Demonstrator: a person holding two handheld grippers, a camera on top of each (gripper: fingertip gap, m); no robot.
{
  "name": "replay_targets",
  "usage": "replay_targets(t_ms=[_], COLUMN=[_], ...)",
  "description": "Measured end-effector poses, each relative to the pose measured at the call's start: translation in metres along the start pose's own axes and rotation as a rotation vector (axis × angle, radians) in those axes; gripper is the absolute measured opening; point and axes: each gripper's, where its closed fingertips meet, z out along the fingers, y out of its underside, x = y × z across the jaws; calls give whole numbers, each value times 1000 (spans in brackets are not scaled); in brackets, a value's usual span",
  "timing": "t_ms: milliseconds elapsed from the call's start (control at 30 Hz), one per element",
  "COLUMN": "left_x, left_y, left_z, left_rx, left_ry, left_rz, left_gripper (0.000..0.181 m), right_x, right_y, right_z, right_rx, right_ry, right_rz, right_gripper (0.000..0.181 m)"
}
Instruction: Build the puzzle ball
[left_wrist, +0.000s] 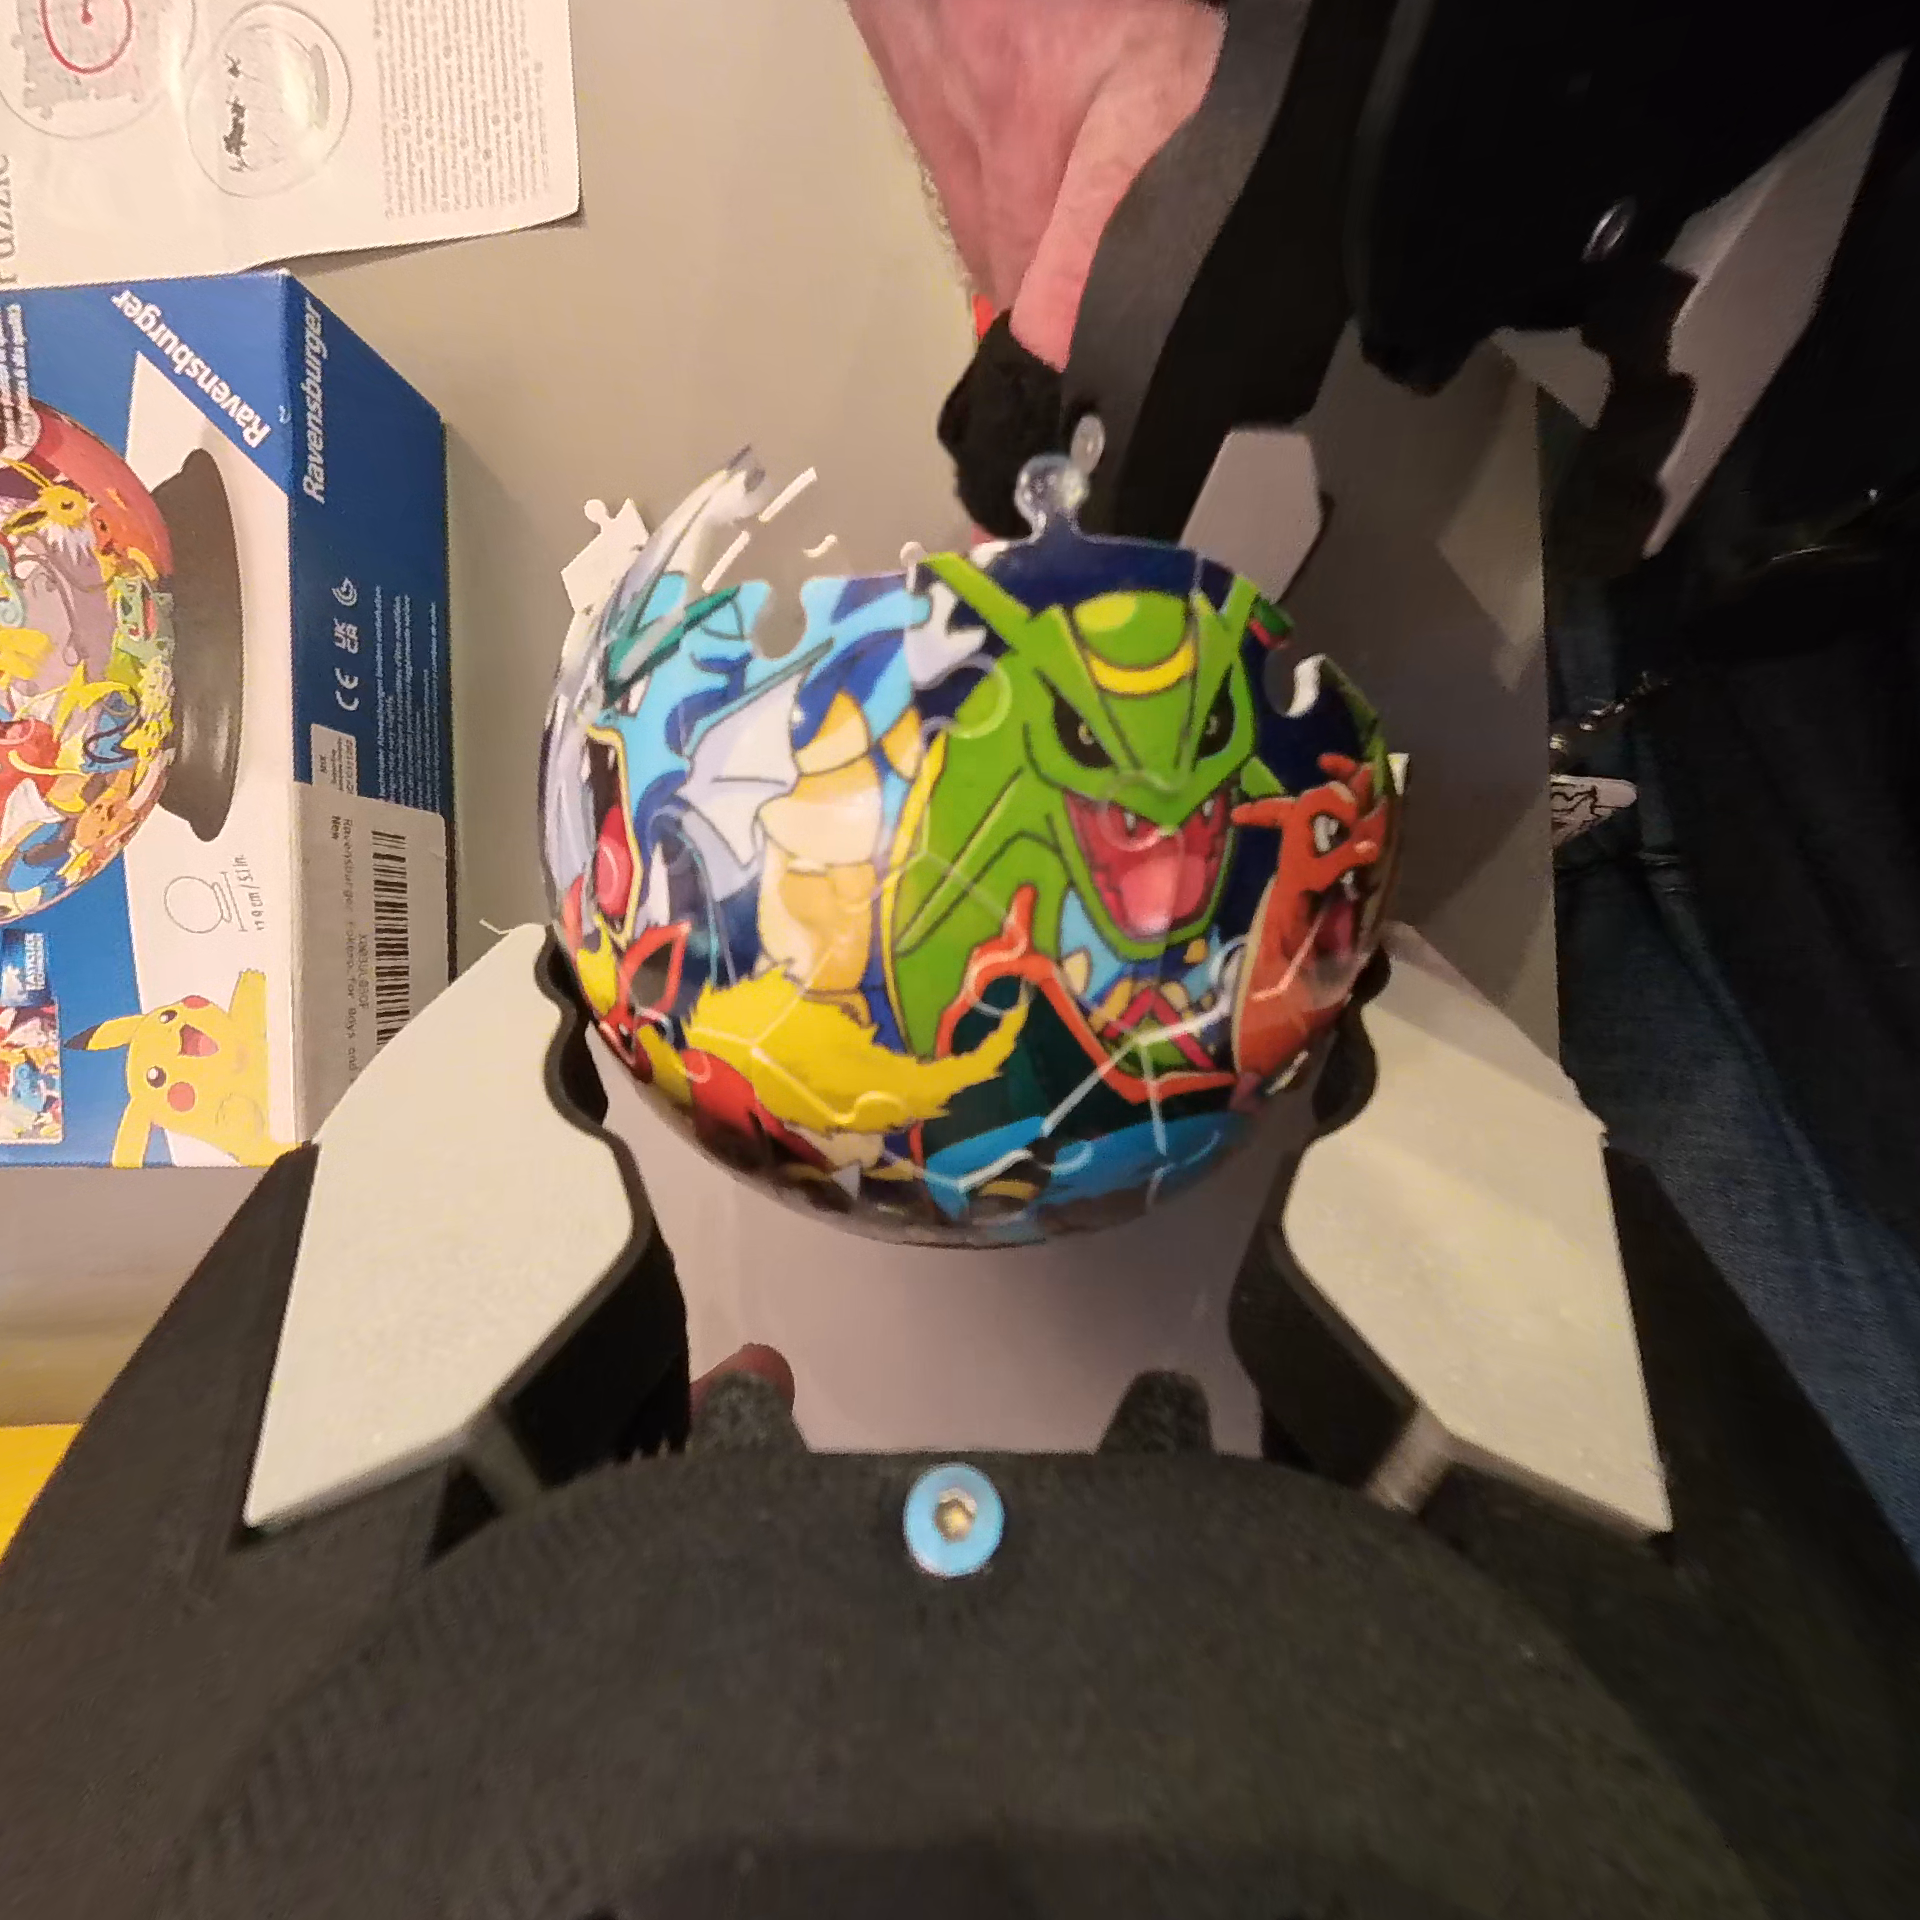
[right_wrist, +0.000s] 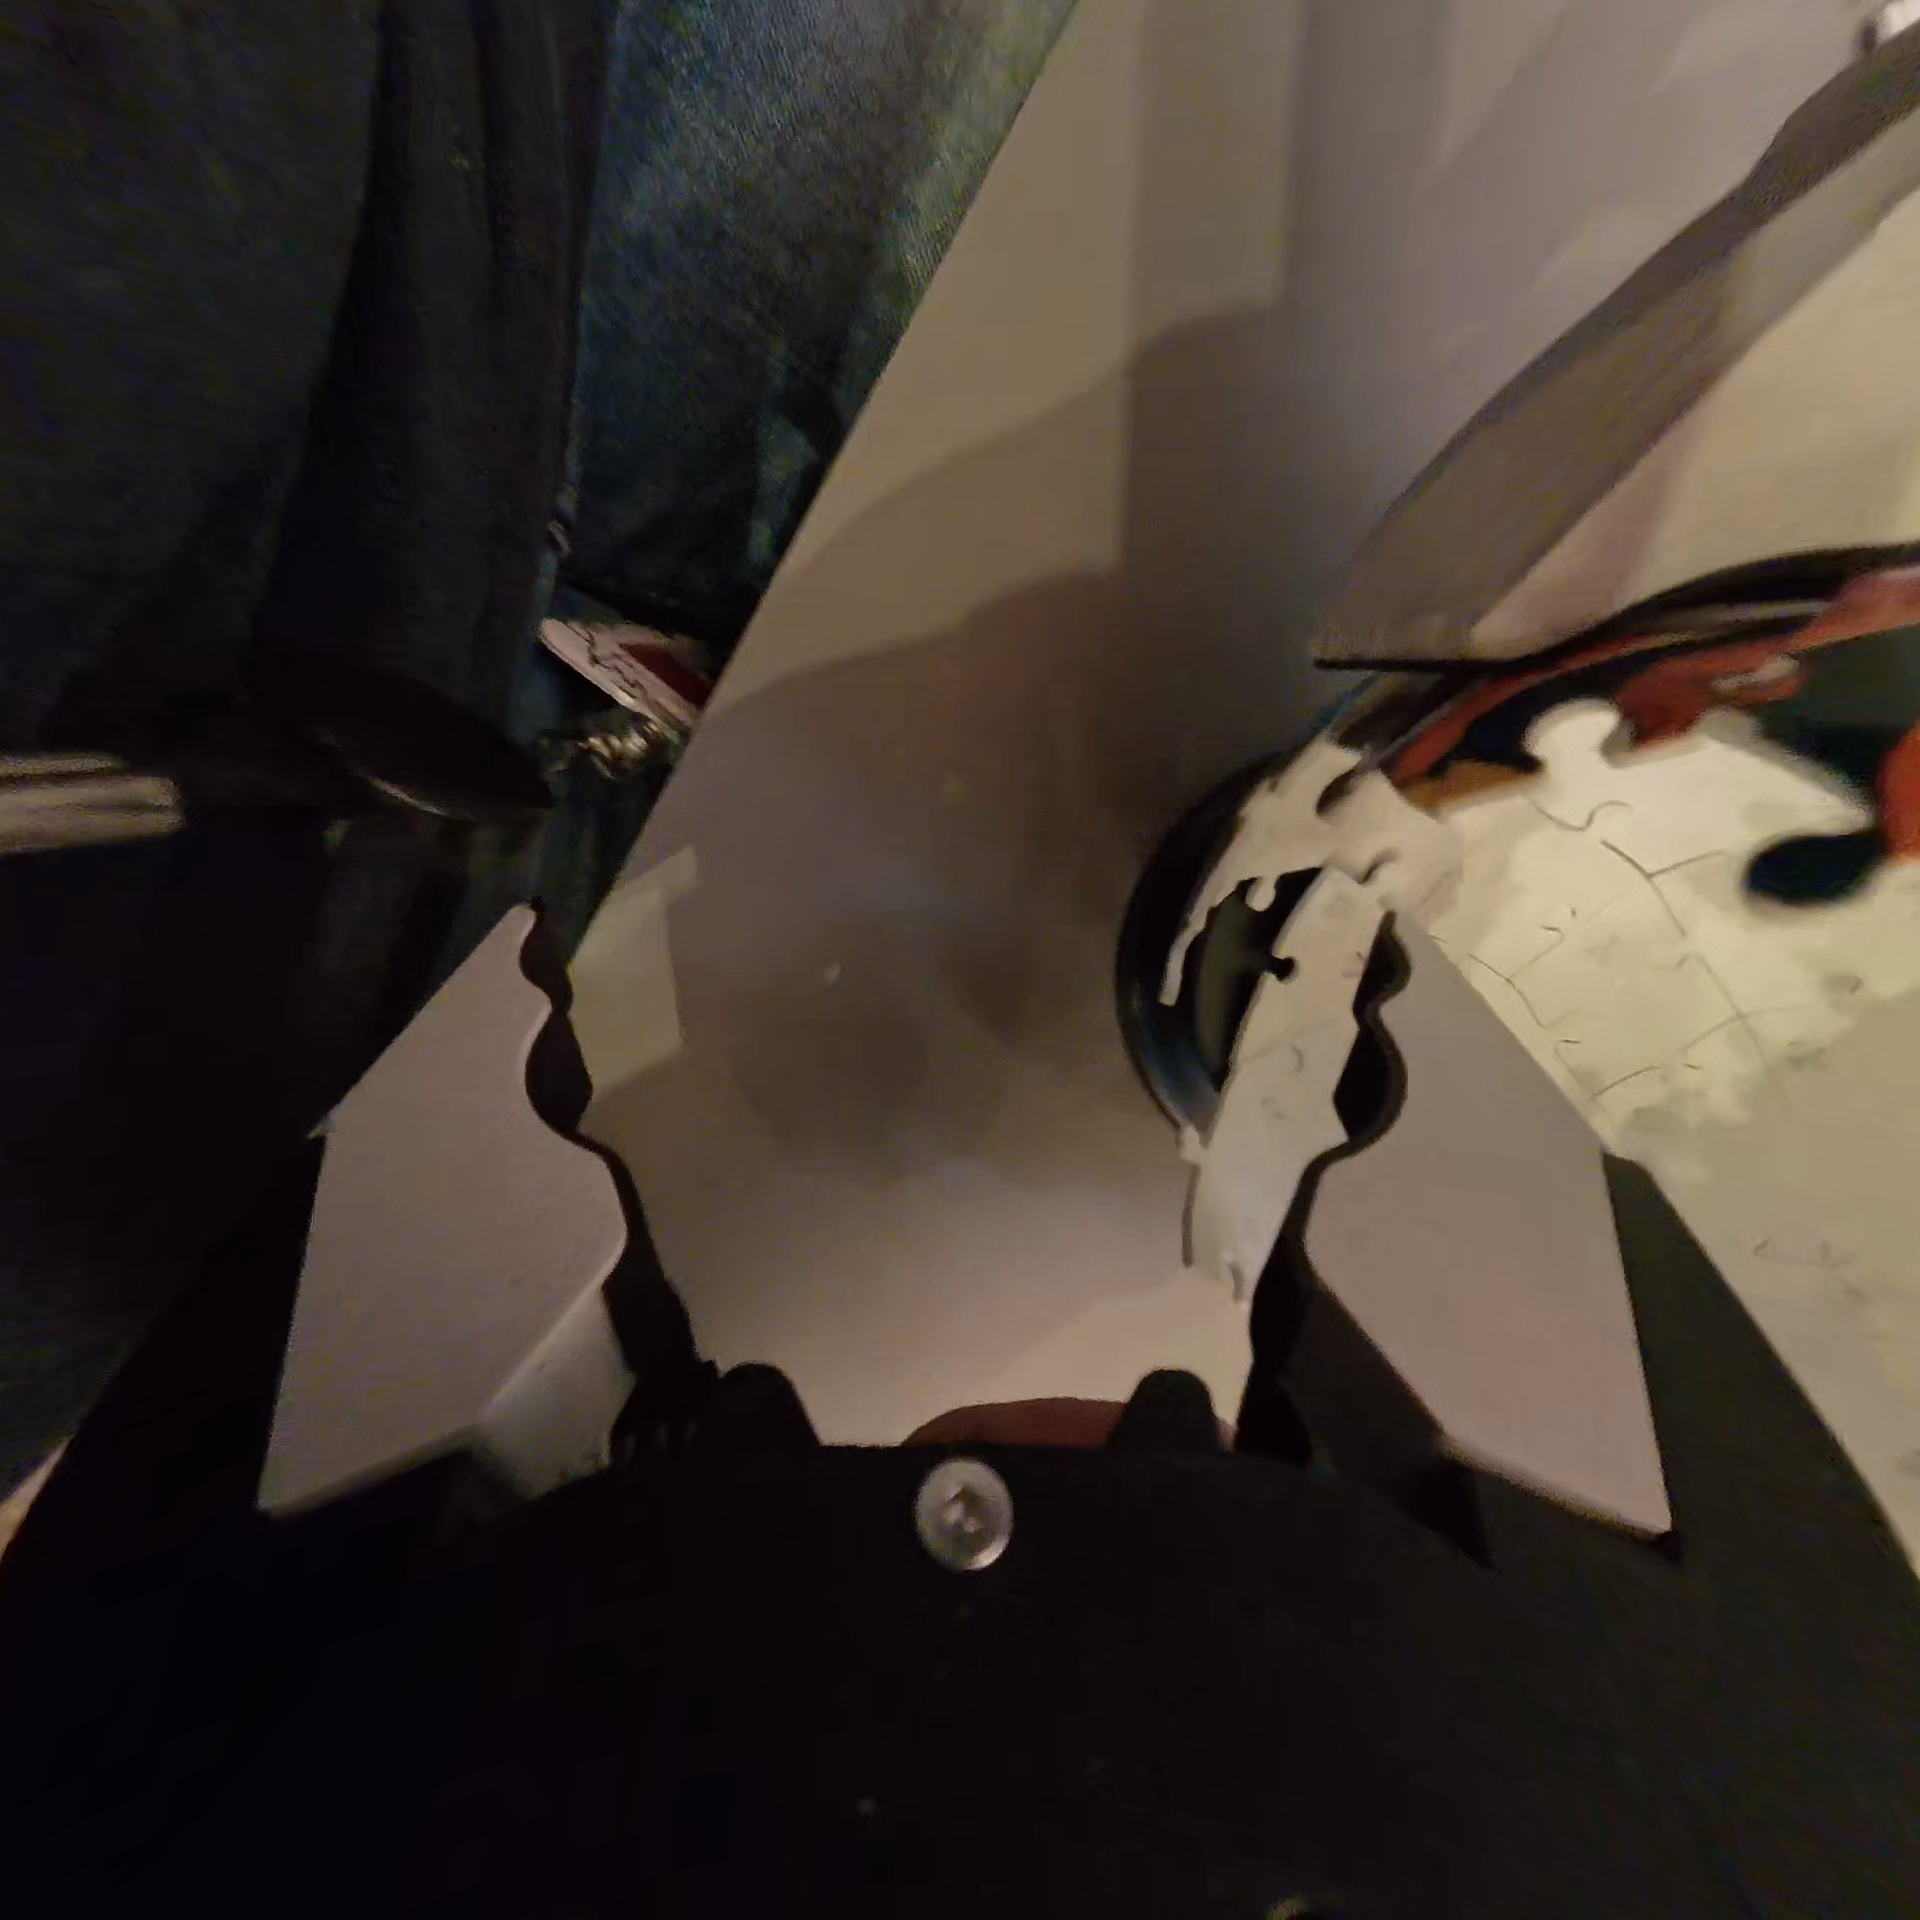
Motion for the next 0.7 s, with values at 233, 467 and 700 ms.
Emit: replay_targets(t_ms=[233, 467, 700], left_x=[0, 1, 2], left_y=[0, 0, -1], left_z=[0, 0, 0], left_rx=[6, 6, 13], left_ry=[-2, 5, -2], left_rz=[2, 4, 1], left_gripper=[133, 133, 133], right_x=[1, -1, -3], right_y=[11, 15, 12], right_z=[12, 12, 8], right_rx=[-82, -134, -114], right_ry=[-35, -43, -31], right_rz=[-2, -20, -41], right_gripper=[155, 156, 146])
